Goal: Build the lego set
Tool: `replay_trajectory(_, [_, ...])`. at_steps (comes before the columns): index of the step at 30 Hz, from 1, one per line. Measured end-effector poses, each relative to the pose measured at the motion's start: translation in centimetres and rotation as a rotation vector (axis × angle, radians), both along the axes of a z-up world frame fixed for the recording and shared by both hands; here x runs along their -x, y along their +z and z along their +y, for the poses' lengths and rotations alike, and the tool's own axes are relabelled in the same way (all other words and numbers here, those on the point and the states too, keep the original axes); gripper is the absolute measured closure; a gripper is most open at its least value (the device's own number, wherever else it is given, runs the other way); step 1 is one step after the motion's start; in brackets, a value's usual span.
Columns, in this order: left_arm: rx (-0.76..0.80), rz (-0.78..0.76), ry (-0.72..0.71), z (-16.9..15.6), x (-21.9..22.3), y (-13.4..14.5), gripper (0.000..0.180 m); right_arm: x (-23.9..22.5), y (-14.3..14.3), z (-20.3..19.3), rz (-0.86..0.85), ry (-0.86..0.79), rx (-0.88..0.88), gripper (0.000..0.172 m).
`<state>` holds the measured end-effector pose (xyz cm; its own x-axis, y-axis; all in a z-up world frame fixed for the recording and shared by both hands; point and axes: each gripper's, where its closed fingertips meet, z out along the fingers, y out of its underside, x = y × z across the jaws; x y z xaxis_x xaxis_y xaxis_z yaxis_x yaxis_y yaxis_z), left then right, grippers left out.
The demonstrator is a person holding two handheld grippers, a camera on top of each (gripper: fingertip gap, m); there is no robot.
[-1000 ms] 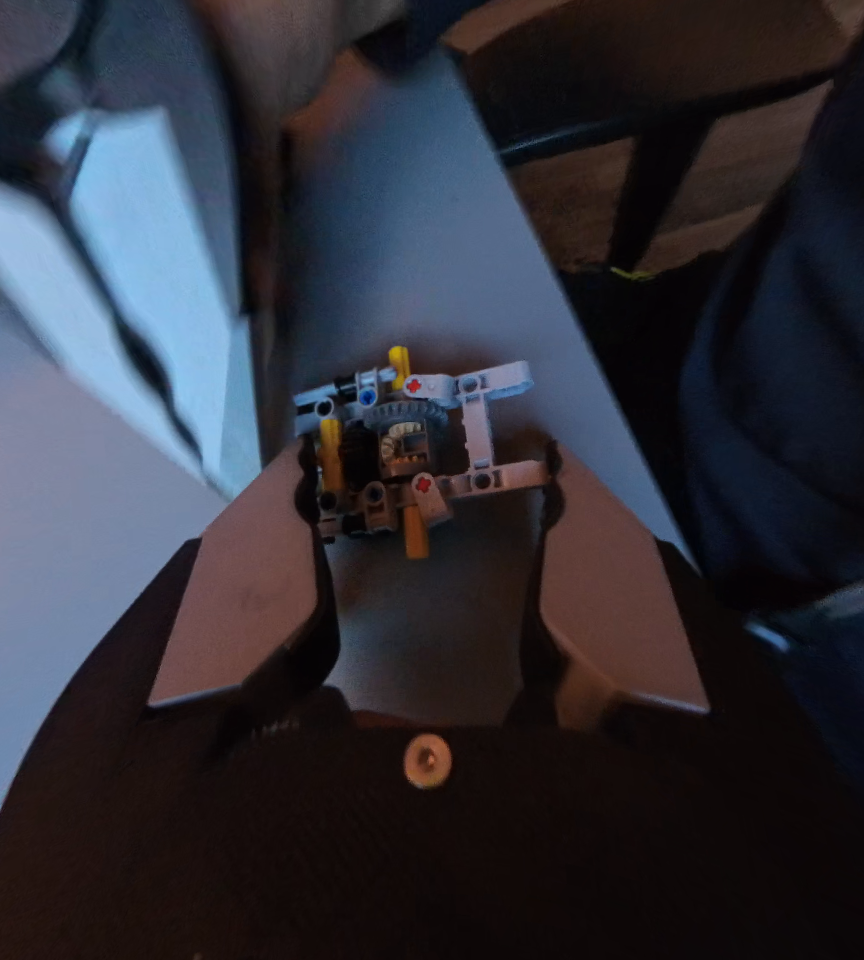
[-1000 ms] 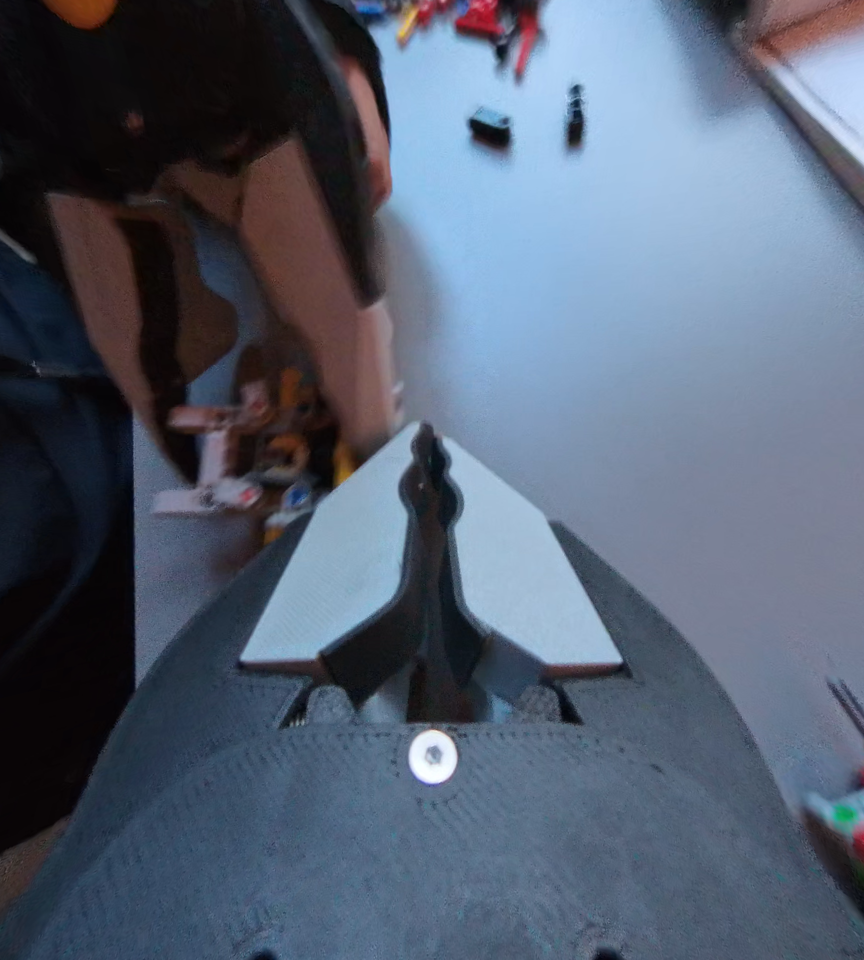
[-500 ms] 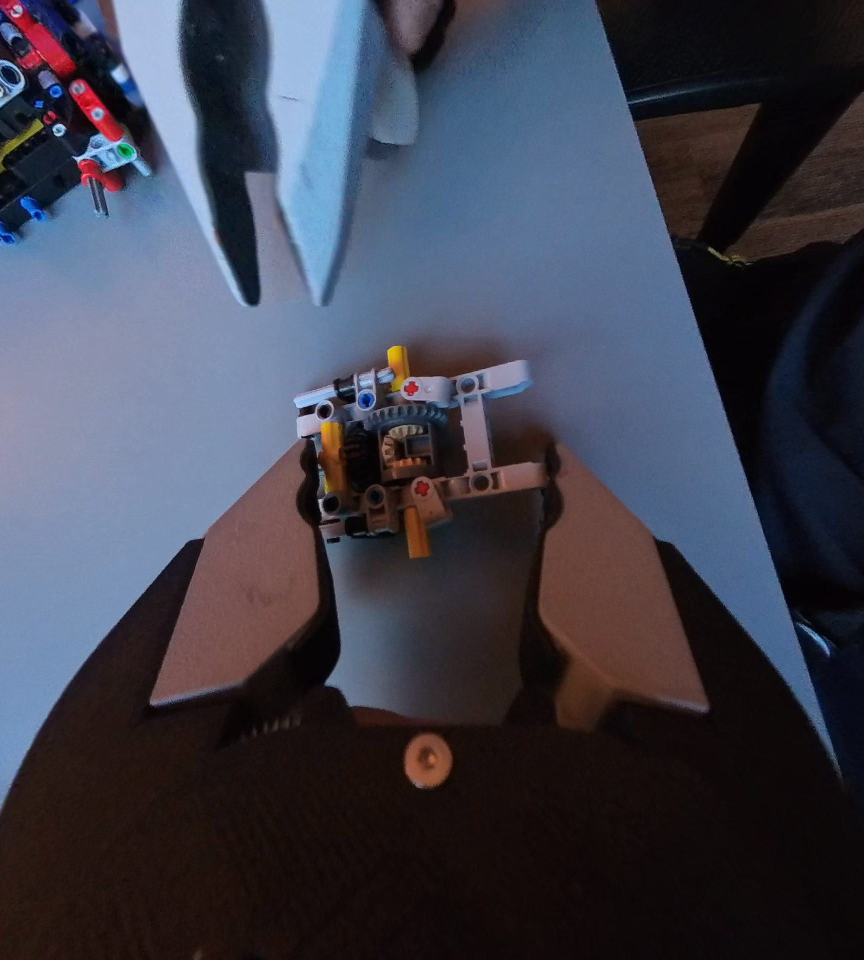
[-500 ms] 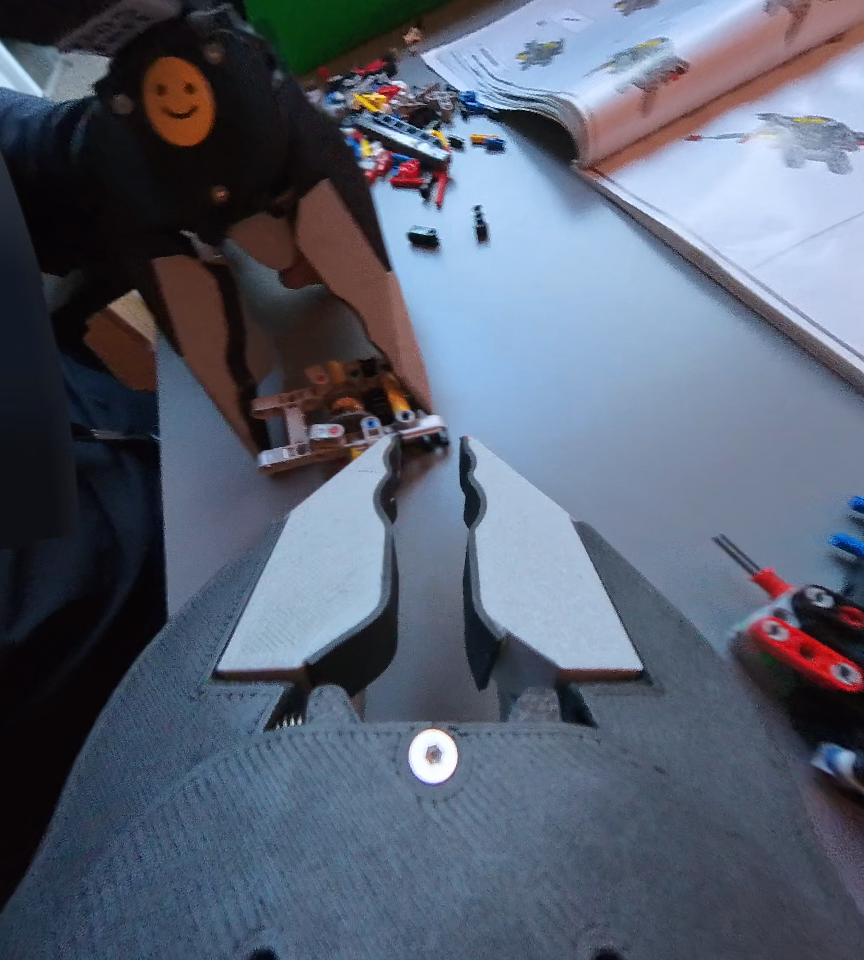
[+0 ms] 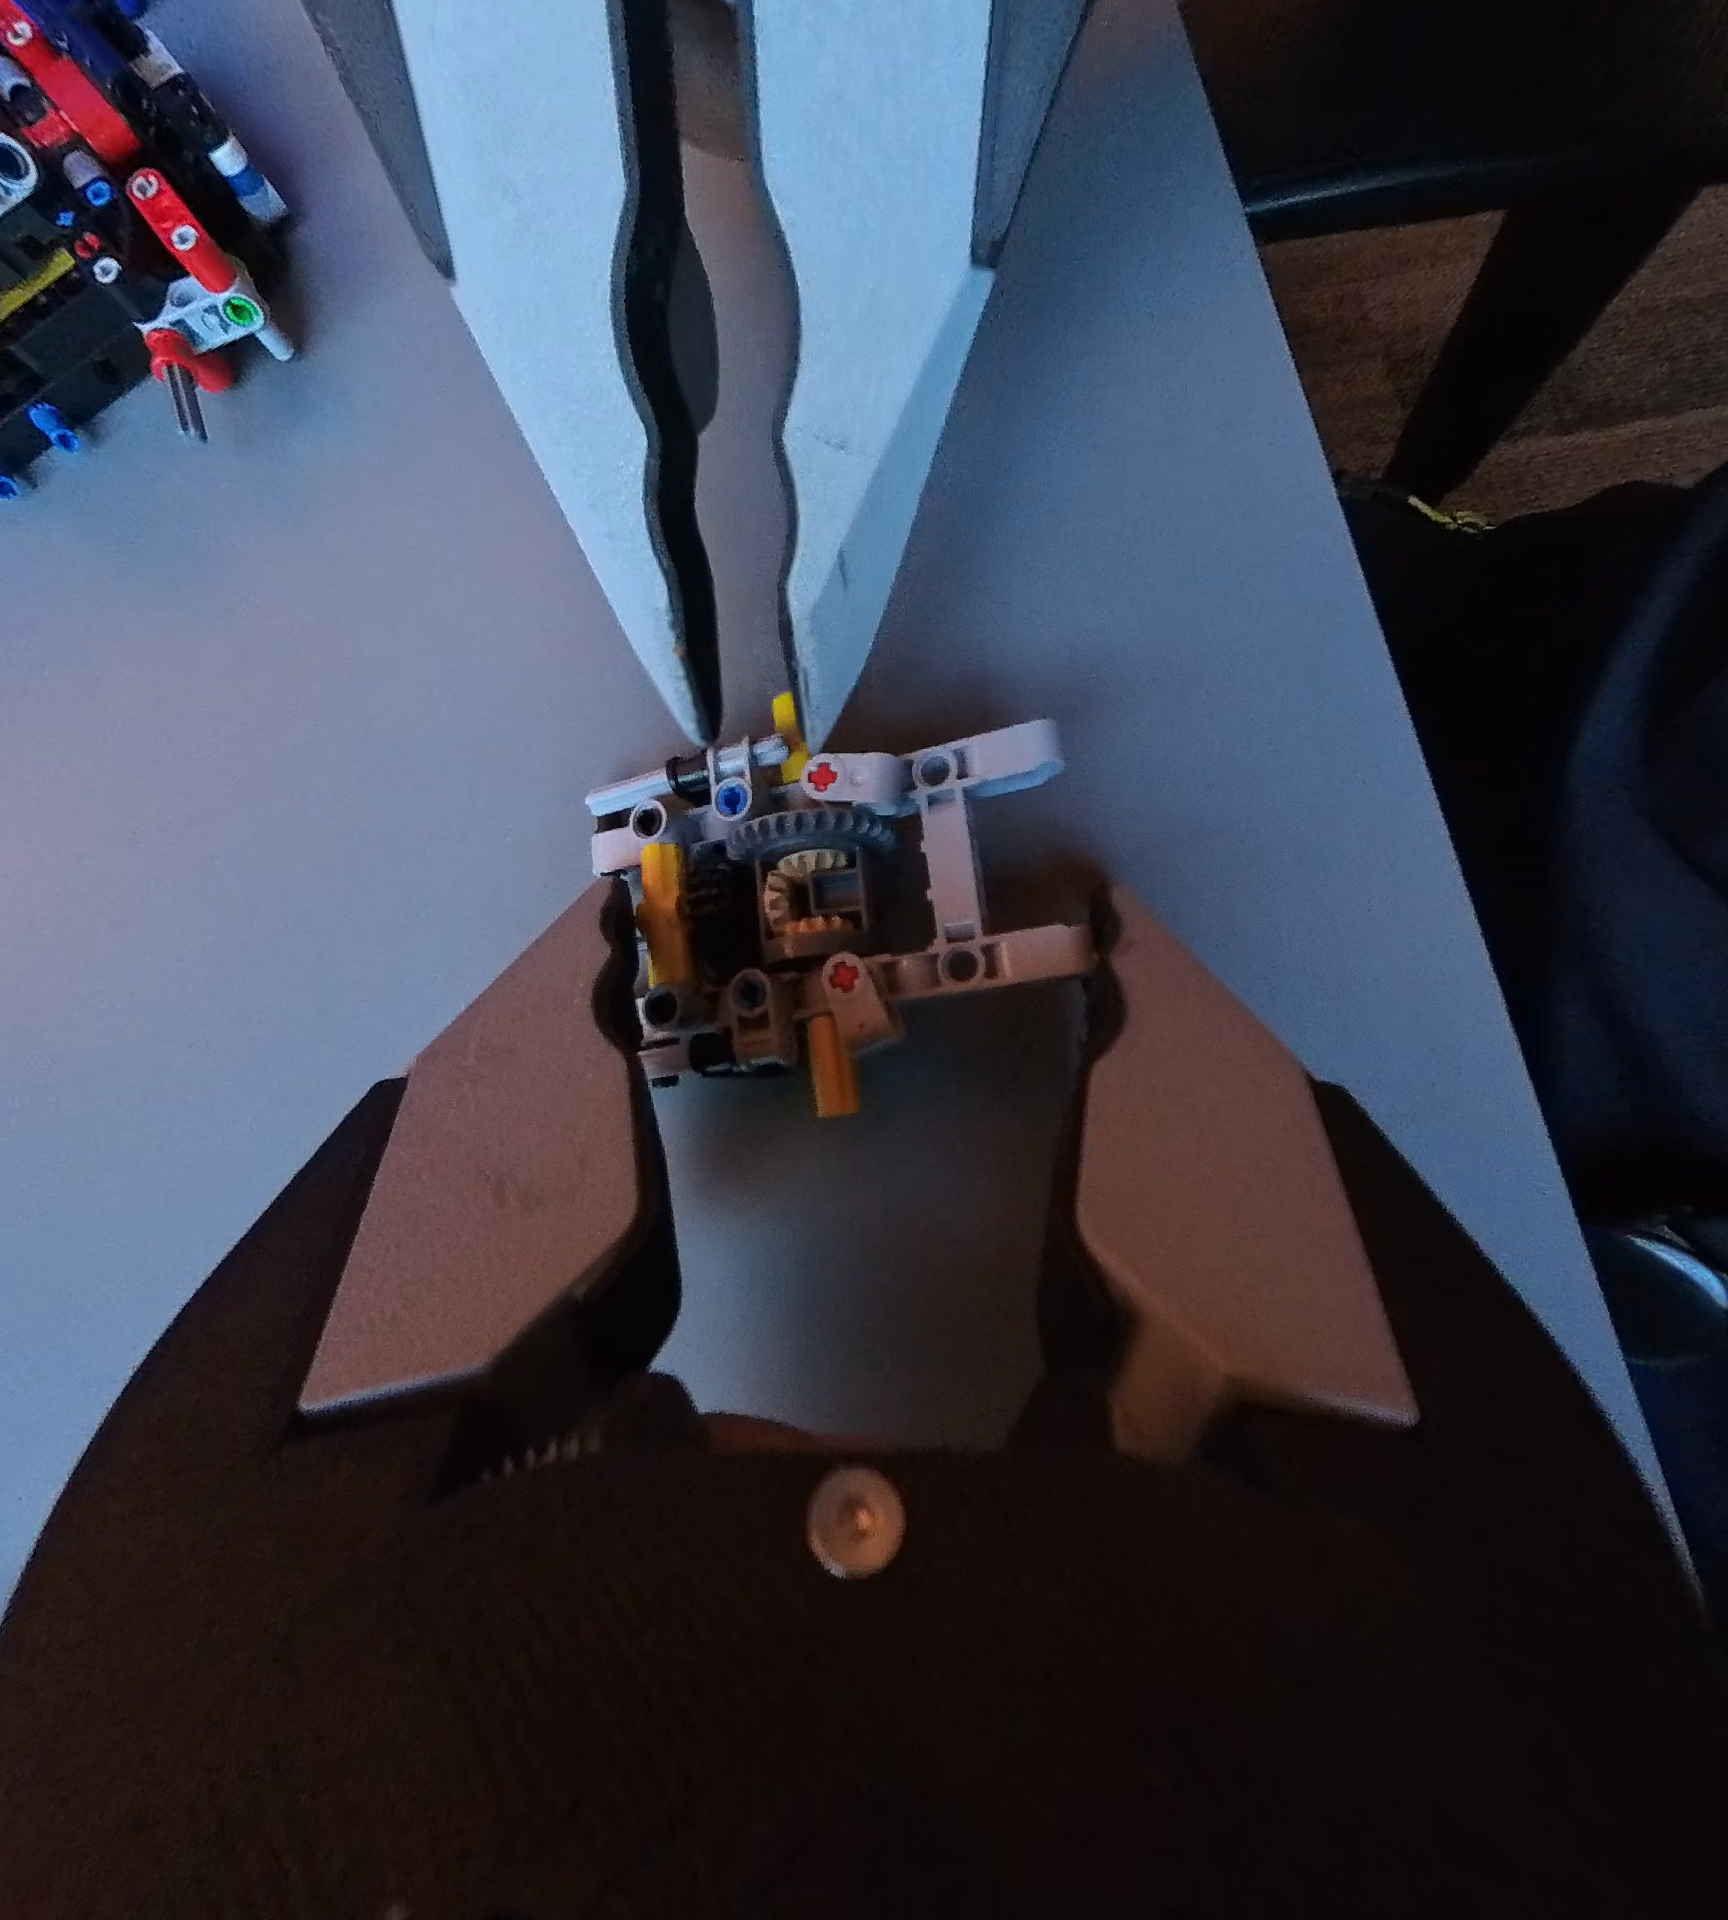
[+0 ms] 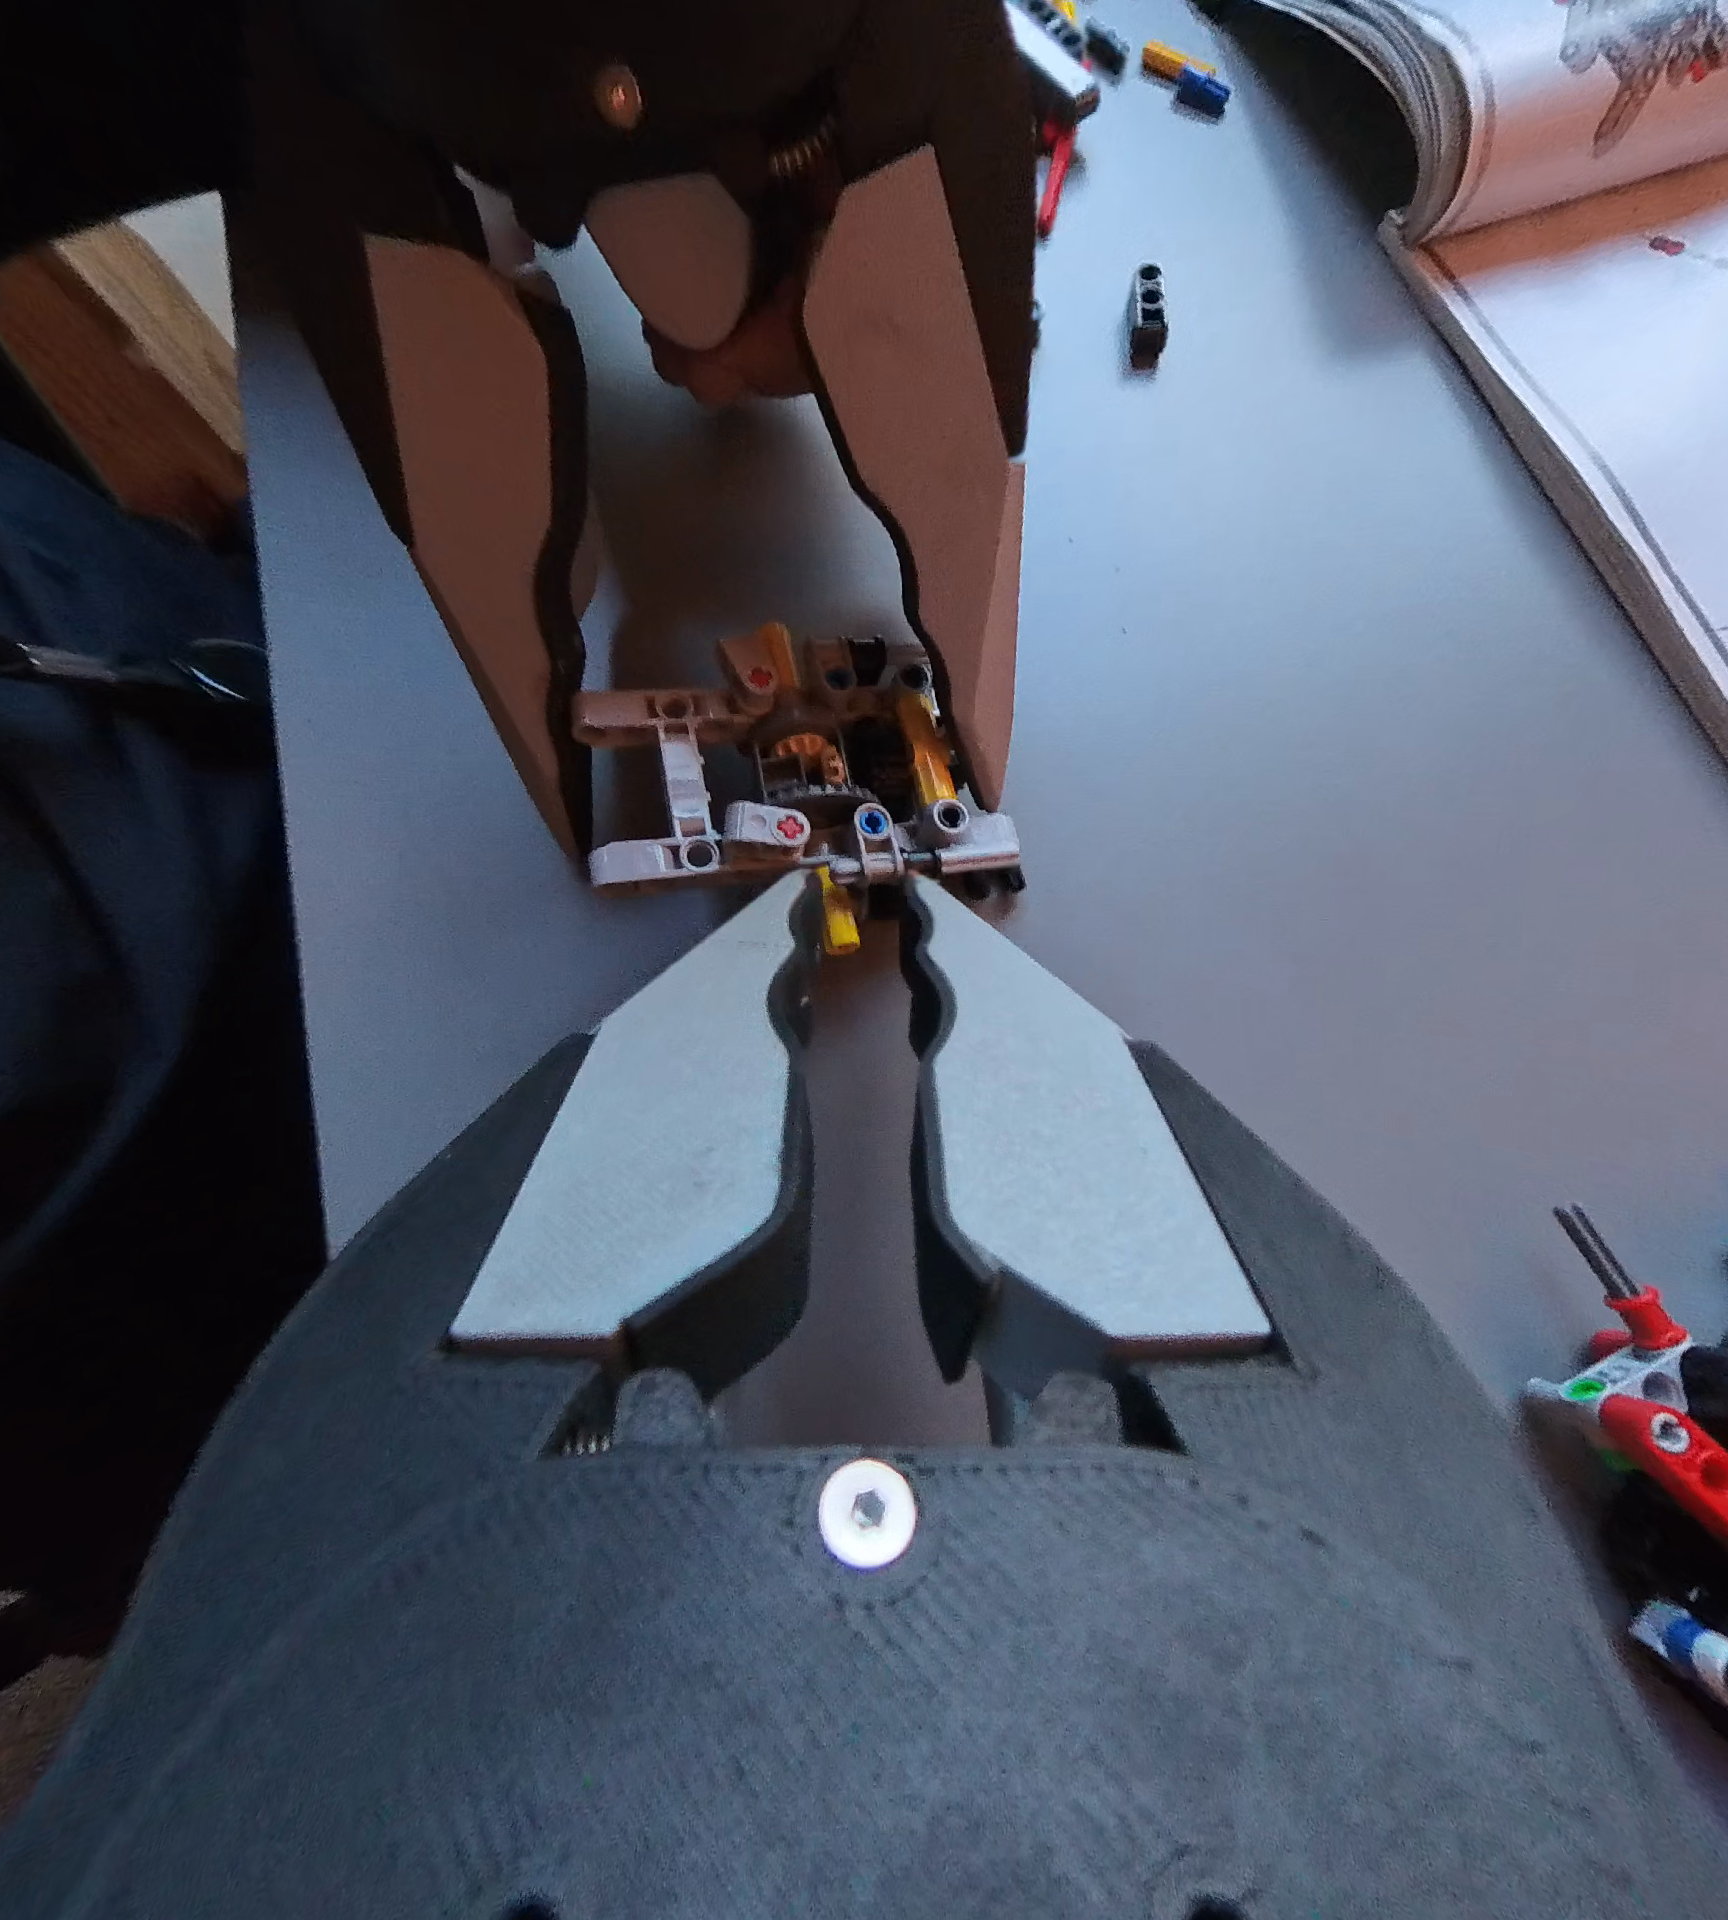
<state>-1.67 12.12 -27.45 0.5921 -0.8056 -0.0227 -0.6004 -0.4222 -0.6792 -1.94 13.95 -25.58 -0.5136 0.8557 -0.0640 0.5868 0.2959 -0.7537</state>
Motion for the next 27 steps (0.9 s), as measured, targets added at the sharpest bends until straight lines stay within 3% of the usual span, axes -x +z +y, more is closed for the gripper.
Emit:
replay_trajectory(6, [-0.012,-0.016,0.002,0.01,-0.04,0.02,0.096,0.06,0.02,0.18,-0.038,-0.030,0.131,0.155])
replay_trajectory(15, [-0.013,-0.037,0.003,0.03,-0.14,-0.02,0.095,0.18,-0.06,-0.02,-0.054,-0.008,0.171,0.159])
replay_trajectory(21, [-0.012,-0.036,0.012,0.12,-0.14,-0.02,0.095,0.09,0.00,0.09,-0.053,0.050,0.097,0.161])
replay_trajectory(27, [-0.011,-0.032,0.016,0.18,-0.10,-0.04,0.095,0.18,0.03,0.17,-0.126,0.063,0.204,0.160])
